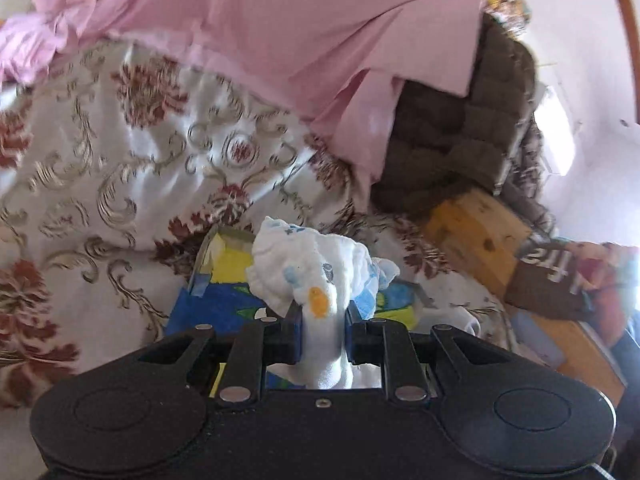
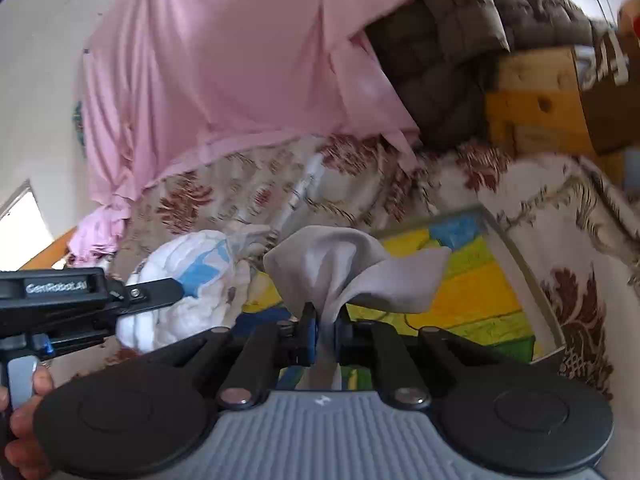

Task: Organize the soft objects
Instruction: 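Carry the white cloth in the left gripper to the frog tray while the right carries the grey cloth, then open the left gripper over the tray while the right gripper releases the grey cloth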

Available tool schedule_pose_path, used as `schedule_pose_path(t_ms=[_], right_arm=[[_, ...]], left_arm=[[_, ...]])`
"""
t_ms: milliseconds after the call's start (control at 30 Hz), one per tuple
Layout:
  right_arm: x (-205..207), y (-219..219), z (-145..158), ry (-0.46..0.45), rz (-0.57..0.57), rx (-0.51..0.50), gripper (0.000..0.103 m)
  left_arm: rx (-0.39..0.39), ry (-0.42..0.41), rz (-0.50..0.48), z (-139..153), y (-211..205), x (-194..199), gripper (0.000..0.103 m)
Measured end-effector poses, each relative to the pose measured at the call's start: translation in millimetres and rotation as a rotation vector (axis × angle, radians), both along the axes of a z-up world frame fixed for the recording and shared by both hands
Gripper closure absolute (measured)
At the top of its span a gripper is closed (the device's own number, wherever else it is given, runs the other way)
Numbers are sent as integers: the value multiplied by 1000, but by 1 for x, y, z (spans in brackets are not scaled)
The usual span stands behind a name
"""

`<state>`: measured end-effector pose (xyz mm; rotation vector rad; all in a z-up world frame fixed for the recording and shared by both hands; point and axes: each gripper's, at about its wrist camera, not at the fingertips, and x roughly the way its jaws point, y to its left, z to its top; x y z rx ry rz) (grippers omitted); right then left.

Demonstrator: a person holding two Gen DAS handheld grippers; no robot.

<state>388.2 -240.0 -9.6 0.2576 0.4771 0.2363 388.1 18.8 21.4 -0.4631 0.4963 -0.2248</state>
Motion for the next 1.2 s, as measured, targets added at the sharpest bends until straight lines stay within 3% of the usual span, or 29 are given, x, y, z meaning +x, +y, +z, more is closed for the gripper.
schedule_pose_path(t_ms=[300, 533, 767, 800, 867, 967, 1033, 1200], right_arm=[[30, -1, -21, 105, -15, -29, 94], [41, -5, -30, 166, -34, -6, 93], [44, -8, -34, 187, -35, 5, 87], [44, -8, -33, 188, -34, 7, 84], [44, -9, -33, 190, -34, 13, 66], [42, -13, -30, 189, -31, 28, 50], [39, -15, -26, 189, -29, 31, 44], [24, -17, -9, 151, -54, 23, 27]], left_arm=[[26, 158, 40, -39, -16, 53, 82], [48, 252, 19, -58, -20, 62, 81], [72, 303, 8, -65, -24, 64, 76], [74, 308, 7, -65, -24, 64, 74], [79, 313, 12, -64, -24, 62, 71], [79, 322, 32, -60, -22, 58, 61], [72, 318, 48, -54, -19, 54, 50], [64, 253, 67, -34, -15, 35, 34]])
